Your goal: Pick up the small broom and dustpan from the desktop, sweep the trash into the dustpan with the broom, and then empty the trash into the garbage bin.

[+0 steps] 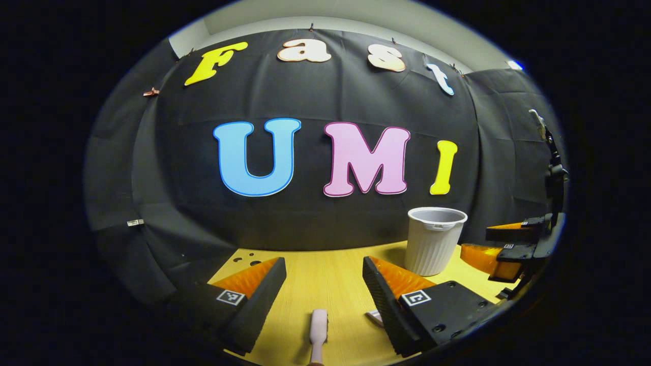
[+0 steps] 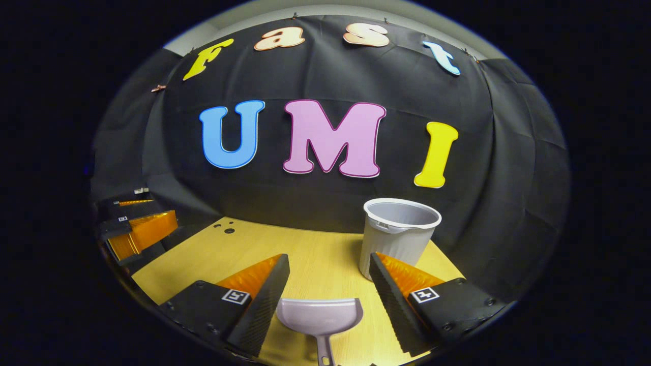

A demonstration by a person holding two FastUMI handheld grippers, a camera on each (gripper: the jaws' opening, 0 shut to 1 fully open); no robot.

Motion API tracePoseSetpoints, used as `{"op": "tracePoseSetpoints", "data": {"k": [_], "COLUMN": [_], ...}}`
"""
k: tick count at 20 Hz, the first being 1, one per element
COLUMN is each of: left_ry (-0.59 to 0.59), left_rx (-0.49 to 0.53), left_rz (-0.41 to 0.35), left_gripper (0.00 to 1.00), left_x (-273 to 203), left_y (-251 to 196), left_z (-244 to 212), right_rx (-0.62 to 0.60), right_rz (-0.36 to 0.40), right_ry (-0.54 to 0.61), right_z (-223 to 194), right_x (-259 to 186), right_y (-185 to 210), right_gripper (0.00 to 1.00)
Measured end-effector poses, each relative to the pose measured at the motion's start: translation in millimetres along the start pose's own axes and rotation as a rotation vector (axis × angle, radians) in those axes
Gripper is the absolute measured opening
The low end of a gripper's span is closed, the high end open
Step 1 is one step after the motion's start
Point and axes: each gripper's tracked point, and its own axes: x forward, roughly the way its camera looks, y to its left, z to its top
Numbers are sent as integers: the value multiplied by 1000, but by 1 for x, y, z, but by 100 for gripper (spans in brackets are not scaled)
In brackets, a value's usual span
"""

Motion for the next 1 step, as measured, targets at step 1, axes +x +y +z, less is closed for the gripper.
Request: {"op": "tracePoseSetpoints", "data": {"k": [1], "left_ry": [13], "left_rx": [-23], "left_rz": [2], "left_gripper": [96], "left_x": [-2], "left_y": [-2], "left_z": [-2], "right_rx": [-1], "right_rz": [2], "right_ry": [4], "right_z": [0], "right_x": [-2], "right_y": [0], "right_gripper": [98]}}
